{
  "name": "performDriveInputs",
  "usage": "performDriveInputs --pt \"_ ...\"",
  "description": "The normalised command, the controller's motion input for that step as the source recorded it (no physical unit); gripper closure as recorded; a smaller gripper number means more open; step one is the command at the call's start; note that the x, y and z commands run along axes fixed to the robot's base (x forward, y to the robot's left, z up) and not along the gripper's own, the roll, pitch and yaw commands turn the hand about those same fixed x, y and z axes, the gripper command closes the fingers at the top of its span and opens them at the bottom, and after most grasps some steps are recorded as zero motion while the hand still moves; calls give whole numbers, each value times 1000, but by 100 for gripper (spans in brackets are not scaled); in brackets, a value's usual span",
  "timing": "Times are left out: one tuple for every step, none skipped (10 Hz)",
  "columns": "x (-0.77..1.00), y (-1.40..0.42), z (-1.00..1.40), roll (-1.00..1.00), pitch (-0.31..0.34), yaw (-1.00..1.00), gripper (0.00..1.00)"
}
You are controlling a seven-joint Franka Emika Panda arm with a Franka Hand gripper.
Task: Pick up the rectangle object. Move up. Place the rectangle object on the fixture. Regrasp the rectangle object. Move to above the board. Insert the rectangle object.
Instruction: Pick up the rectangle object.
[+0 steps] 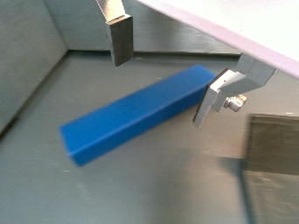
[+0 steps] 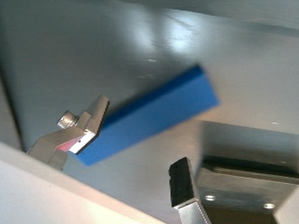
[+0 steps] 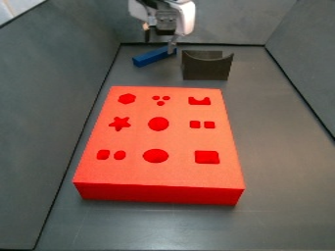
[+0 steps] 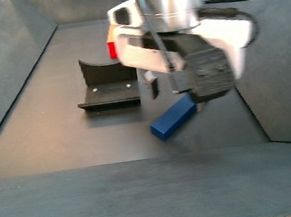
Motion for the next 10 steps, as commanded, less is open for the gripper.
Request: performDriveInputs --pt "283 320 -194 -93 -30 -51 0" --pt "3 0 -71 0 -47 0 0" --pt "83 0 -91 0 -26 -63 0" --pt "-300 -183 -31 0 -114 -331 0" --pt "-474 -251 -6 0 -227 -377 0" --pt "-403 -160 0 -123 -417 -320 0" --pt "-311 -60 0 -130 -423 -254 0" --pt "-86 86 -191 -199 -389 -57 0" --pt "0 231 -383 -193 -363 0 0" --pt "103 323 -591 -150 -210 0 0"
